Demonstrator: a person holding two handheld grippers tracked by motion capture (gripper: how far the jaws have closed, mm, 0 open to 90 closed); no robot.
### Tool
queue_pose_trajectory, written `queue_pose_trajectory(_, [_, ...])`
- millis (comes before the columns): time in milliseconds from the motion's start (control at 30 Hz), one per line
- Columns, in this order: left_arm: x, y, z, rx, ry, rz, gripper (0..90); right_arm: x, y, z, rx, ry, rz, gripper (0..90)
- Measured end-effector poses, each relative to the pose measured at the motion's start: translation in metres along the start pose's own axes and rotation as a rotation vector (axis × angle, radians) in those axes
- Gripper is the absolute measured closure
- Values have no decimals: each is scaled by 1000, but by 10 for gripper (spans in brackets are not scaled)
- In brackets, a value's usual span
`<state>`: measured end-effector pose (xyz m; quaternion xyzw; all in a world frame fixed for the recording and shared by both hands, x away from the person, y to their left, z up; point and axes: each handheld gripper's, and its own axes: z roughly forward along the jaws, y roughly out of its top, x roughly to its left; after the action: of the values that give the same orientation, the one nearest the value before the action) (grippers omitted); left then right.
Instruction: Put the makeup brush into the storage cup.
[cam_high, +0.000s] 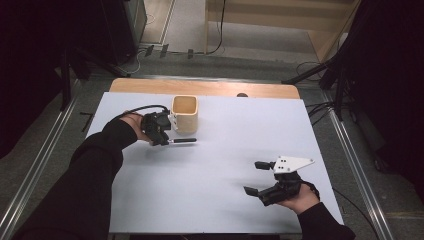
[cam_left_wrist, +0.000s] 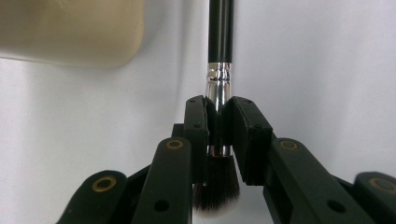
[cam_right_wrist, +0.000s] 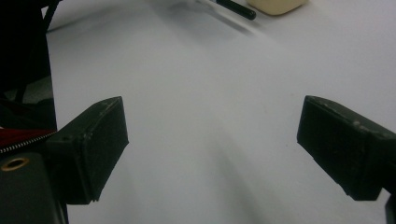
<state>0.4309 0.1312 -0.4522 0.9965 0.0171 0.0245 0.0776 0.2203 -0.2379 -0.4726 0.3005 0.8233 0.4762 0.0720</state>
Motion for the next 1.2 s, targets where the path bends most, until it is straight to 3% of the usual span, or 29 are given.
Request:
queue_pose_trajectory(733, [-14,-4,-21,-76,-32,-39,772,0,0,0,-2,4,1,92])
queue_pose_trajectory(867, [-15,-9,-20,-106,-47,-99,772,0,0,0,-2,1,1,92])
queue_pose_trajectory(1067, [-21,-14,-21,-140,-71,-136,773,0,1,0,-8,1,1,92])
queue_pose_trajectory(1200, [-25,-14,-24,-157,-85,-137,773,1,1,0,-7,0,-2,92])
